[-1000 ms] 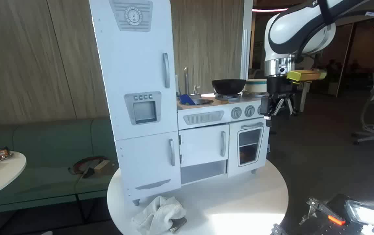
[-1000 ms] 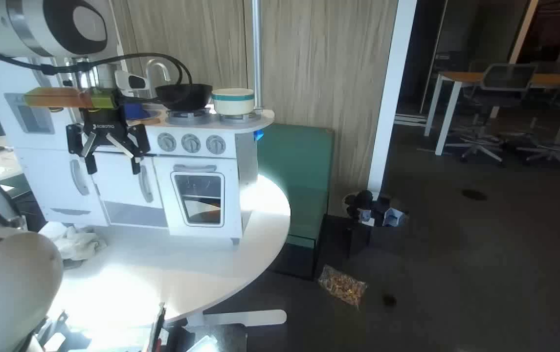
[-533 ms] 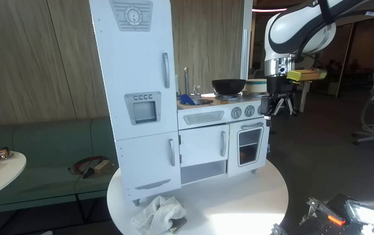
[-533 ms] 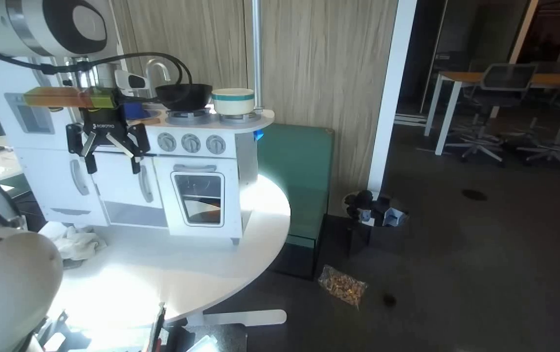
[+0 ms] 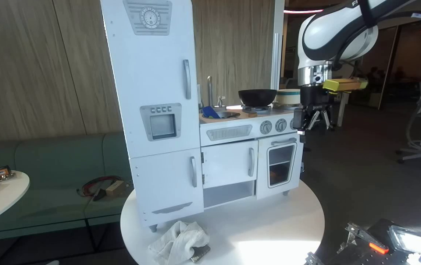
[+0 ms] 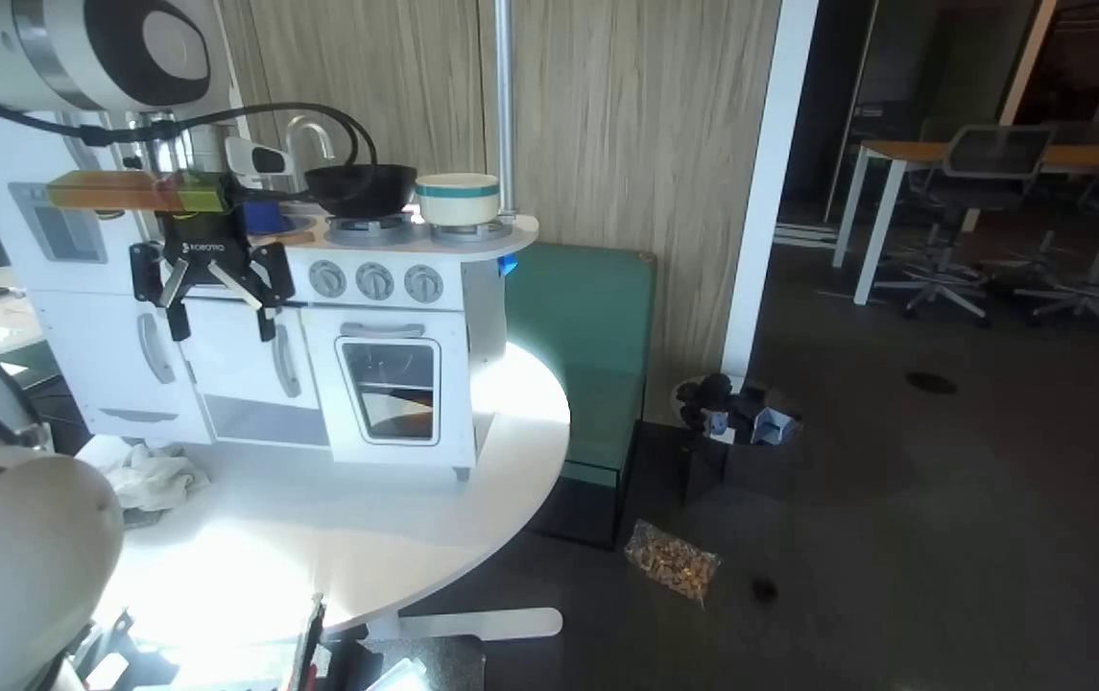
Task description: Pick the black bowl and pour all its contents into the white bowl, pick up the silver spoon from the sink and mix the contents of the white bowl
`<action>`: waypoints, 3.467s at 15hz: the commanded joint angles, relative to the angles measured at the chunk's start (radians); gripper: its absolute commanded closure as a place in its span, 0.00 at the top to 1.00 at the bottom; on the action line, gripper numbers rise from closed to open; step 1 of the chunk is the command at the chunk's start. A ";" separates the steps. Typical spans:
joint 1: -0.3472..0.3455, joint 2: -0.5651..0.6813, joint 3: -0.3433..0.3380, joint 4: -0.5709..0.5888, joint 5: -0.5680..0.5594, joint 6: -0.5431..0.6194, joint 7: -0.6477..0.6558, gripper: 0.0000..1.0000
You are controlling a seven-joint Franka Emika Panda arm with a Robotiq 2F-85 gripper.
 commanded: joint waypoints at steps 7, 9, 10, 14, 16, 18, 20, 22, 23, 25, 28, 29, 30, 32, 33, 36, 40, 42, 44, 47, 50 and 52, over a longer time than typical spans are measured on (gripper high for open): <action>-0.052 -0.039 0.032 0.128 -0.028 0.013 0.172 1.00; -0.071 -0.023 0.039 0.195 -0.058 0.015 0.206 1.00; -0.081 -0.009 0.042 0.229 -0.069 0.031 0.226 1.00; -0.104 0.074 0.091 0.377 -0.175 0.050 0.284 1.00; -0.103 0.135 0.126 0.469 -0.242 0.027 0.309 1.00; -0.096 0.207 0.165 0.566 -0.313 0.000 0.334 1.00; -0.086 0.290 0.192 0.661 -0.384 -0.022 0.339 1.00; -0.068 0.373 0.198 0.752 -0.428 -0.053 0.308 1.00; -0.059 0.415 0.193 0.799 -0.431 -0.071 0.292 1.00; -0.039 0.487 0.171 0.884 -0.416 -0.099 0.251 1.00; -0.014 0.575 0.144 1.000 -0.390 -0.136 0.148 1.00; -0.008 0.607 0.135 1.043 -0.372 -0.147 0.111 1.00; -0.002 0.636 0.126 1.082 -0.350 -0.159 0.076 1.00; 0.004 0.696 0.110 1.156 -0.296 -0.192 0.012 1.00; 0.004 0.724 0.102 1.184 -0.262 -0.205 -0.020 1.00; -0.001 0.790 0.085 1.244 -0.190 -0.220 -0.077 1.00; -0.006 0.860 0.062 1.293 -0.173 -0.227 -0.112 1.00; -0.005 0.891 0.056 1.315 -0.154 -0.245 -0.112 1.00; -0.003 0.914 0.058 1.330 -0.124 -0.254 -0.114 1.00; -0.001 0.944 0.060 1.349 -0.086 -0.262 -0.117 1.00; 0.000 0.963 0.060 1.359 -0.068 -0.265 -0.121 1.00; -0.001 0.970 0.058 1.358 -0.065 -0.258 -0.131 0.74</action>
